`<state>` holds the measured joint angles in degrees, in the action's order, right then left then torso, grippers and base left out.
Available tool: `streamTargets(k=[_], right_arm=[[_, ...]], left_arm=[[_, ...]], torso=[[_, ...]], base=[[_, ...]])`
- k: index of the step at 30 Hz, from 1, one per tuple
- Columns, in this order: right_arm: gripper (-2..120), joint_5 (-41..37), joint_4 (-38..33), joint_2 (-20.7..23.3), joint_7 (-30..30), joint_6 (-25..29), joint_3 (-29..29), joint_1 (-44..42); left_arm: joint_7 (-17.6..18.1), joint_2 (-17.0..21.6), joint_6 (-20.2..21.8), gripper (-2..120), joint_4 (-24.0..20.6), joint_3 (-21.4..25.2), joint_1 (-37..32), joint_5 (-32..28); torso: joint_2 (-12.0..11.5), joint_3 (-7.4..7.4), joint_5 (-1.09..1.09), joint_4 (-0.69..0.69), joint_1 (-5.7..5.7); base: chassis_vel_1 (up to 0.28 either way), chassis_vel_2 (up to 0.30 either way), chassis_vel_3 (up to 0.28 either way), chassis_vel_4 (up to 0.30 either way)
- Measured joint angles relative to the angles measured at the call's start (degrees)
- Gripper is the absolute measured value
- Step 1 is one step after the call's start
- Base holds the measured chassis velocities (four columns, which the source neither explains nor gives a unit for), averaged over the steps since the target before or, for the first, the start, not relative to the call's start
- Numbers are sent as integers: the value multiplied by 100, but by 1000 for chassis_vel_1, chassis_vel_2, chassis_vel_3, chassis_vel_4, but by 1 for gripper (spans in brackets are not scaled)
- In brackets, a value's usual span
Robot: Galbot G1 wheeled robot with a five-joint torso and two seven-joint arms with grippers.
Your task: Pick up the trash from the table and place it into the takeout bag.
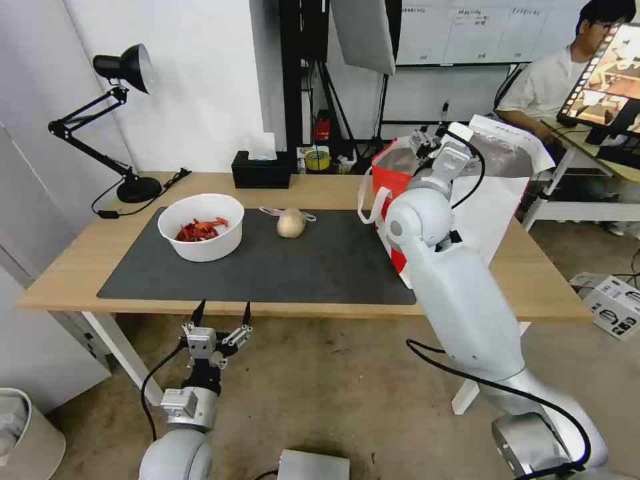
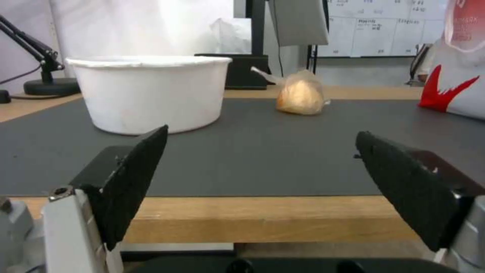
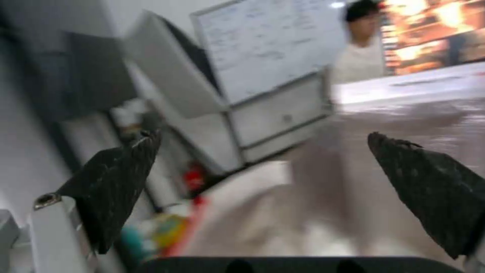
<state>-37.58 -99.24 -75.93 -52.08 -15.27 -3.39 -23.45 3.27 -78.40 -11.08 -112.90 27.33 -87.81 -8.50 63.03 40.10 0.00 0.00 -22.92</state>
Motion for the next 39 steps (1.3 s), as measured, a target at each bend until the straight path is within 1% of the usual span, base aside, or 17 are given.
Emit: streamTargets(k=[1, 4, 5, 8, 9, 12, 13, 16, 17, 20, 21, 23, 25, 30, 35, 36, 39], right_arm=[[100, 0, 0, 0, 0, 0, 0, 0], [100, -81, -240, 90, 770, 287, 115, -71], [100, -81, -240, 90, 770, 287, 115, -71], [100, -189, -477, 236, 1578, 538, 187, -173], [100, -189, -477, 236, 1578, 538, 187, -173], [100, -261, -724, 543, 2614, 826, 215, -396], [100, -261, -724, 543, 2614, 826, 215, -396], [100, -413, -1091, 989, 3969, 1013, 114, -792], [100, -413, -1091, 989, 3969, 1013, 114, -792], [100, -524, -1393, 1425, 4937, 1101, -148, -1266], [100, -524, -1393, 1425, 4937, 1101, -148, -1266], [100, -547, -1633, 1726, 5469, 1074, -369, -1679], [100, -548, -1848, 1927, 5618, 969, -519, -2023], [100, -703, -2341, 2193, 5541, 563, -890, -2637], [100, -600, -2975, 2390, 5130, 132, -1559, -3543], [100, -600, -2975, 2390, 5130, 132, -1559, -3543], [100, -380, -3226, 2374, 4801, 5, -2080, -4182]], left_arm=[[0, 0, 0, 100, 0, 0, 0, 0], [0, -1, 0, 100, -23, 5, -7, 2], [0, -1, 0, 100, -23, 5, -7, 2], [-1, 4, 0, 100, -55, 29, -26, 3], [-1, 4, 0, 100, -55, 29, -26, 3], [0, 9, 0, 100, -77, 44, -44, 2], [0, 9, 0, 100, -77, 44, -44, 2], [2, 9, 0, 100, -95, 52, -47, -3], [2, 9, 0, 100, -95, 52, -47, -3], [1, 3, -1, 100, -98, 45, -37, -6], [1, 3, -1, 100, -98, 45, -37, -6], [2, 2, -2, 100, -101, 37, -27, -7], [2, 3, -2, 100, -104, 34, -26, -8], [3, 10, -3, 100, -129, 35, -35, -13], [6, -32, -14, 100, -160, 22, -30, -19], [6, -32, -14, 100, -160, 22, -30, -19], [4, -47, -27, 100, -161, 13, -9, -23]], torso=[[0, 0, 0, 0, 0], [0, 0, 0, 0, 0], [0, 0, 0, 0, 0], [0, 0, 0, 0, 0], [0, 0, 0, 0, 0], [0, 0, 1, 1, 0], [0, 0, 1, 1, 0], [0, 0, 1, 0, 0], [0, 0, 1, 0, 0], [0, 0, 2, 0, 0], [0, 0, 2, 0, 0], [0, 0, 2, -1, 0], [0, -1, 2, -2, 0], [-1, 0, 2, 0, 0], [-1, 0, 0, 0, 0], [-1, 0, 0, 0, 0], [-1, 0, 1, -1, 0]], base=[[0, 0, 0, 0], [0, 0, 0, 0], [0, 0, 0, 0], [0, 0, 0, 0], [0, 0, 0, 0], [0, 0, 0, 0], [0, 0, 0, 0], [0, 0, 0, 0], [0, 0, 0, 0], [0, 0, 0, 0], [0, 0, 0, 0], [0, 0, 0, 0], [0, 0, 0, 0], [0, 0, 0, 0], [0, 0, 0, 0], [0, 0, 0, 0], [0, 0, 0, 0]])
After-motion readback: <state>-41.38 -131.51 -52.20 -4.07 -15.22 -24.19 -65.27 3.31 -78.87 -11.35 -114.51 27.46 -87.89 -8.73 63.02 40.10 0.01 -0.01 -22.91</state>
